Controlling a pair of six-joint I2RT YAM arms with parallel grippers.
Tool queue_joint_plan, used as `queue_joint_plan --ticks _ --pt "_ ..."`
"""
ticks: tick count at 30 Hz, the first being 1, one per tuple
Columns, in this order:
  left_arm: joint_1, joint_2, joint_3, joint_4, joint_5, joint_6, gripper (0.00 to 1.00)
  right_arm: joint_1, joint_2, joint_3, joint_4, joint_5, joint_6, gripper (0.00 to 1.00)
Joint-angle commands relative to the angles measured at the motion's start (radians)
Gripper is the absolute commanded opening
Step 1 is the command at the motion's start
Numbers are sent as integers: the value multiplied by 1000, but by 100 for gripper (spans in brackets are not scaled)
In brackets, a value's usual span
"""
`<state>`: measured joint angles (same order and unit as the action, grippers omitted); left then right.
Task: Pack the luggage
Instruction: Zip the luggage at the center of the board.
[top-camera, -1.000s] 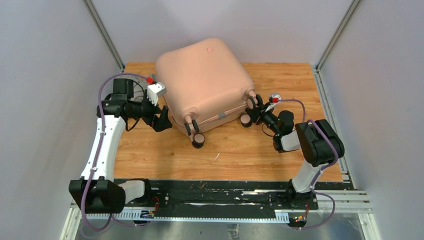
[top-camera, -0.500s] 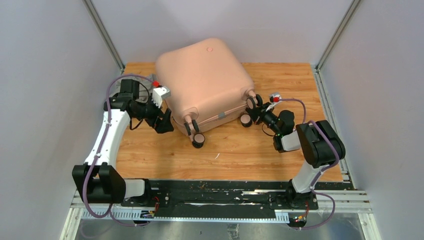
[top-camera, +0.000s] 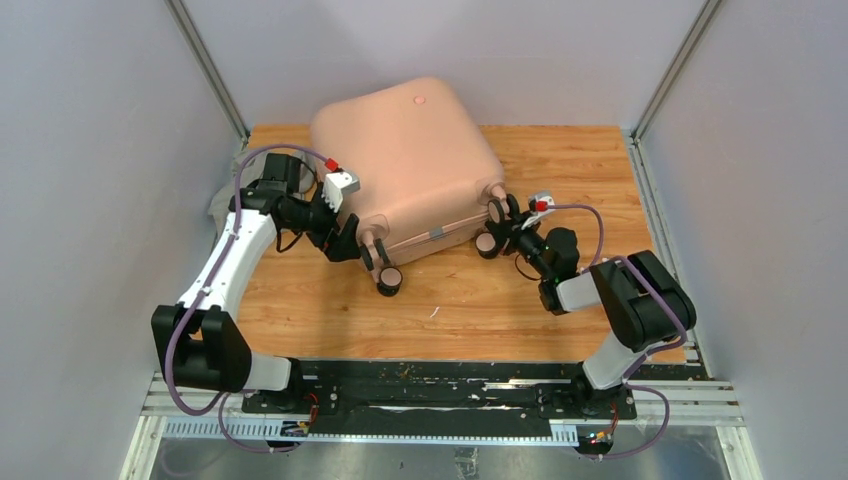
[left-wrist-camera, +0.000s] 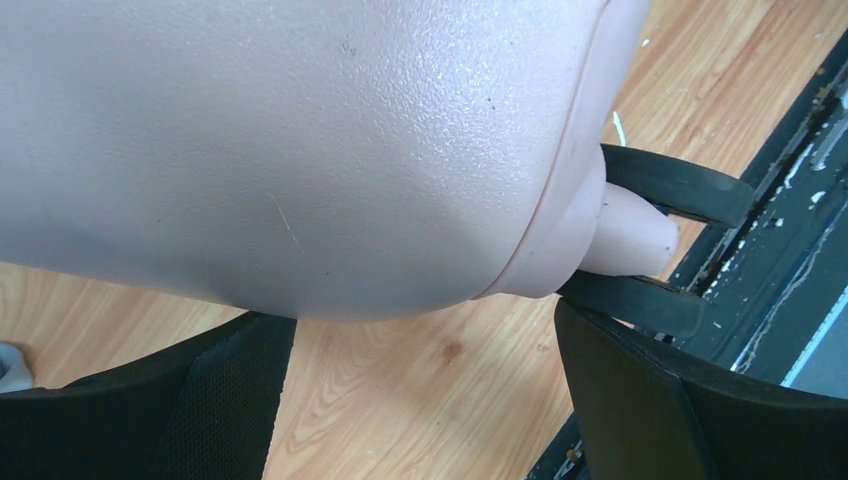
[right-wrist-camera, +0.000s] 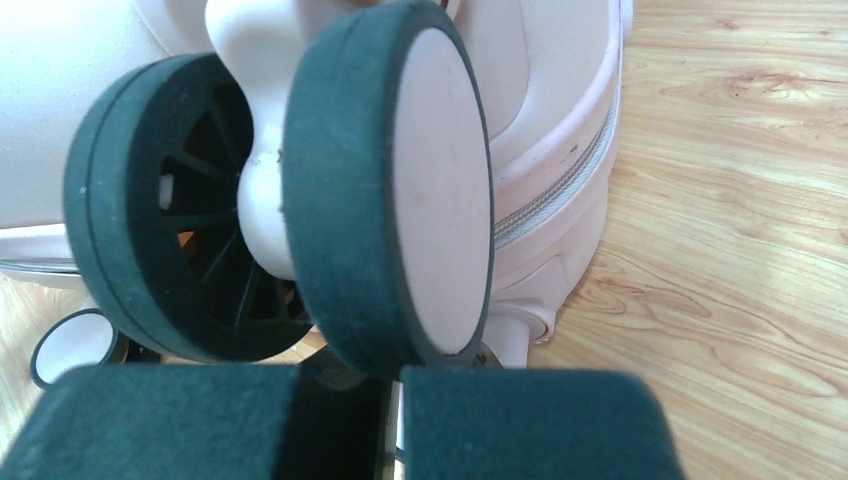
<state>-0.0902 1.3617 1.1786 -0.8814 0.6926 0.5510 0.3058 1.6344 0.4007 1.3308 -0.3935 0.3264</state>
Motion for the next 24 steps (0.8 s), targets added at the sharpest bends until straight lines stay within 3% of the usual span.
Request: queue_joint_plan --ticks 1,7,24 --pt "-34 14 -1 72 43 -14 100 112 -44 -26 103 0 -21 0" --pt "-82 32 4 104 55 -41 100 204 -16 -57 192 63 -4 0" --pt "-171 57 84 128 66 -98 98 425 14 2 153 96 -59 0"
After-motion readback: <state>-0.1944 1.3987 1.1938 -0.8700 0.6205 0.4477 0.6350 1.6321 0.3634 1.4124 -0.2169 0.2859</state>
